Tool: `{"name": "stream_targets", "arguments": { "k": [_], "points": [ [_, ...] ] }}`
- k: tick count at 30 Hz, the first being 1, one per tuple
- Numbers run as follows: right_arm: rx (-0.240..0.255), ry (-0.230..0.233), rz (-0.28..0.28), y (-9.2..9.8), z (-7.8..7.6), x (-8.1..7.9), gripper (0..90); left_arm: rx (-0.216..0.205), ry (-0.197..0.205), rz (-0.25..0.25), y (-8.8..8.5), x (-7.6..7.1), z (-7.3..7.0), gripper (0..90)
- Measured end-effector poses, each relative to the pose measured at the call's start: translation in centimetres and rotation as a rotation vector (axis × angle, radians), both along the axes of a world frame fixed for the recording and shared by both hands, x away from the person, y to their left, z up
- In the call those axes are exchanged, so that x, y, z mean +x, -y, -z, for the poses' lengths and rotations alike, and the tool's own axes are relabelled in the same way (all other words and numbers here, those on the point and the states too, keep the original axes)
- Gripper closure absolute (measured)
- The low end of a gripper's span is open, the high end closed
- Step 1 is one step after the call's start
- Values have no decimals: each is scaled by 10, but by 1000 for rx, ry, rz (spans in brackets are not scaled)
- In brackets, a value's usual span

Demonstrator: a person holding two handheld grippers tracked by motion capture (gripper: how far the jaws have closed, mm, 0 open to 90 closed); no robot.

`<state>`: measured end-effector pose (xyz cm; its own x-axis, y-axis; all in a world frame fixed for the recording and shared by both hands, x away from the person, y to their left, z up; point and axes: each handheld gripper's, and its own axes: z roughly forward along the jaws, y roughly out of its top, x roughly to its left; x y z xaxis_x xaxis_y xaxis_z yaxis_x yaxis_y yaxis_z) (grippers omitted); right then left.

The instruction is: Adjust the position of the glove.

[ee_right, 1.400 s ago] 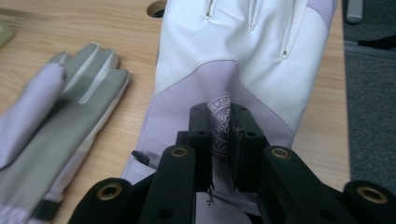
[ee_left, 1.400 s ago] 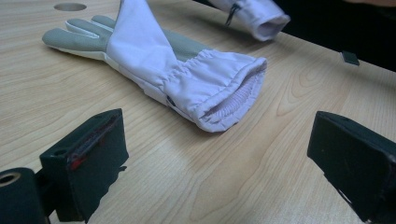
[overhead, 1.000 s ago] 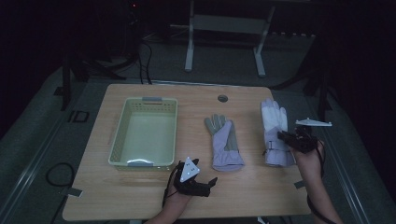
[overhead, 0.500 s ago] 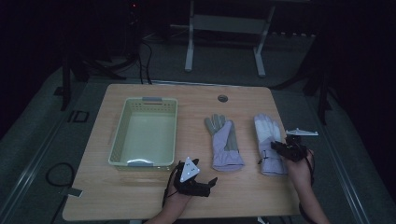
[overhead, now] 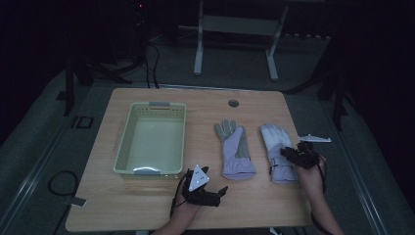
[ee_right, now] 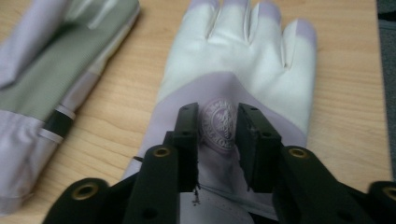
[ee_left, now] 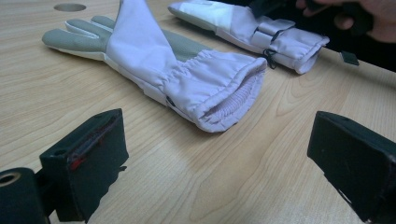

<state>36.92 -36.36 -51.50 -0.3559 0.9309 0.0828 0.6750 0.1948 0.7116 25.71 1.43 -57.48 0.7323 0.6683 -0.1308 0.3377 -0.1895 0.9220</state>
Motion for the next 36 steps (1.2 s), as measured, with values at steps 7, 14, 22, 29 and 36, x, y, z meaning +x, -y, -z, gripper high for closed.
{"name": "stream_targets", "arguments": {
  "k": [7, 14, 22, 29, 36],
  "points": [
    [17, 34, -8, 11, -12, 0, 505, 0, -1, -1, 0, 0, 0, 49],
    [-3, 4, -32, 3, 3, 5, 494, 0, -1, -2, 0, 0, 0, 49],
    [-8, -49, -45, 5, 26, 9, 624, 2, -1, -3, 0, 0, 0, 49],
    [1, -63, -37, 2, 20, 7, 791, 3, -3, -5, 0, 0, 0, 49],
    [-2, -20, -29, 6, 1, 1, 806, 1, -6, -7, 0, 0, 0, 49]
  ]
}}
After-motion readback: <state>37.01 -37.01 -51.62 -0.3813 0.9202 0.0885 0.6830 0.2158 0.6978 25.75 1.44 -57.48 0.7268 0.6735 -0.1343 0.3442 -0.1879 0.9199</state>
